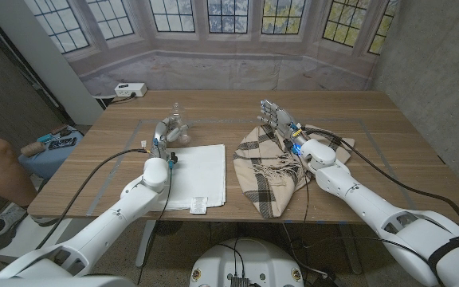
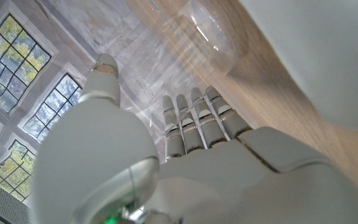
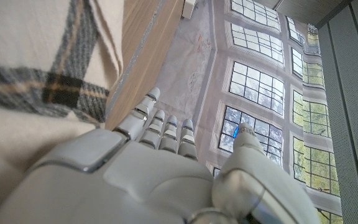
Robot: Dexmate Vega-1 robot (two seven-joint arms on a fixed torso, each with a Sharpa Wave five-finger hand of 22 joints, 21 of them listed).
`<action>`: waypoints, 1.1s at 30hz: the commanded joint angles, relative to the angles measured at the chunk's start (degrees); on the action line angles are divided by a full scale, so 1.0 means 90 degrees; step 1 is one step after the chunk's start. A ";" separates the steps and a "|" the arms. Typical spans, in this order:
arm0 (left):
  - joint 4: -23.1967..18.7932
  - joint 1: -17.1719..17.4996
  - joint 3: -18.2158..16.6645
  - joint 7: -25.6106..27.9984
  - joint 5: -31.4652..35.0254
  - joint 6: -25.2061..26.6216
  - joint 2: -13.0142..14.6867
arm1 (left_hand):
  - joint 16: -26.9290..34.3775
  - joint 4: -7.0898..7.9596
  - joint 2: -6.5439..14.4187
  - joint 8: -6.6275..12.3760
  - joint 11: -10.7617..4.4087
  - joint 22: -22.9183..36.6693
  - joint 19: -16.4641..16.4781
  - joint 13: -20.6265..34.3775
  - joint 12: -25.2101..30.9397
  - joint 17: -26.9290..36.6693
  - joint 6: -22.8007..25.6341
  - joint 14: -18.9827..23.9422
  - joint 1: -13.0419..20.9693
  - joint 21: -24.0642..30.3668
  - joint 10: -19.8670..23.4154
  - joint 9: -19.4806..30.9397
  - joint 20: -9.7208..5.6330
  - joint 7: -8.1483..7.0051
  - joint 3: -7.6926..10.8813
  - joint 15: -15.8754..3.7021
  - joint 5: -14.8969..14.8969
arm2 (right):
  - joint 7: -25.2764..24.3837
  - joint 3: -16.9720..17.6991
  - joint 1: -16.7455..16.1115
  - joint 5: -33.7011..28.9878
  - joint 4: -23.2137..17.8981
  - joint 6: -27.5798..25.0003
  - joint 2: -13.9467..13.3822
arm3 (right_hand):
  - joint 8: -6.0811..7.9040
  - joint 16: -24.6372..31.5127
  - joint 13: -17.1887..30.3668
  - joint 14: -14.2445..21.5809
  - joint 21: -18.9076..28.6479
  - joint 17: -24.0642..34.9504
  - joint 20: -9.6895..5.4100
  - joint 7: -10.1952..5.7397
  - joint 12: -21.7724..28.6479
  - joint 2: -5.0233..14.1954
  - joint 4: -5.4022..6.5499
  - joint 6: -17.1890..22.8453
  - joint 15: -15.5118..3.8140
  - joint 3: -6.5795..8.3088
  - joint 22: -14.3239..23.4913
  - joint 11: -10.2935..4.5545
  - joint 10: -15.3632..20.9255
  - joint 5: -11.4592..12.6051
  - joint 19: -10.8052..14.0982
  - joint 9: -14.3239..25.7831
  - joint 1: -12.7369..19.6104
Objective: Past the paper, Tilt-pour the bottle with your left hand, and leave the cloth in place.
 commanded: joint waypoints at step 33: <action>-0.0797 0.0404 -0.0182 -0.0817 -0.0368 0.0178 0.0574 | -0.0011 0.0577 0.0025 -0.0998 0.0403 0.0019 -0.0955 -0.0347 -0.0036 -0.0436 -0.1195 -0.1429 -0.0386 -0.0167 -0.1186 -0.0230 0.0152 0.0106 0.0028 0.0451 -0.0284 | -0.0031 0.0024 -0.0237 0.0062 -0.0169 0.0043 -0.0050 | 0.0025 -0.0007 0.0033 0.0059 0.0013 0.0027 0.0036 -0.0015 0.0013 0.0040 -0.0005 0.0055 0.0089 0.0052 0.0019 0.0055 0.0052 0.0000 0.0058 0.0038 0.0010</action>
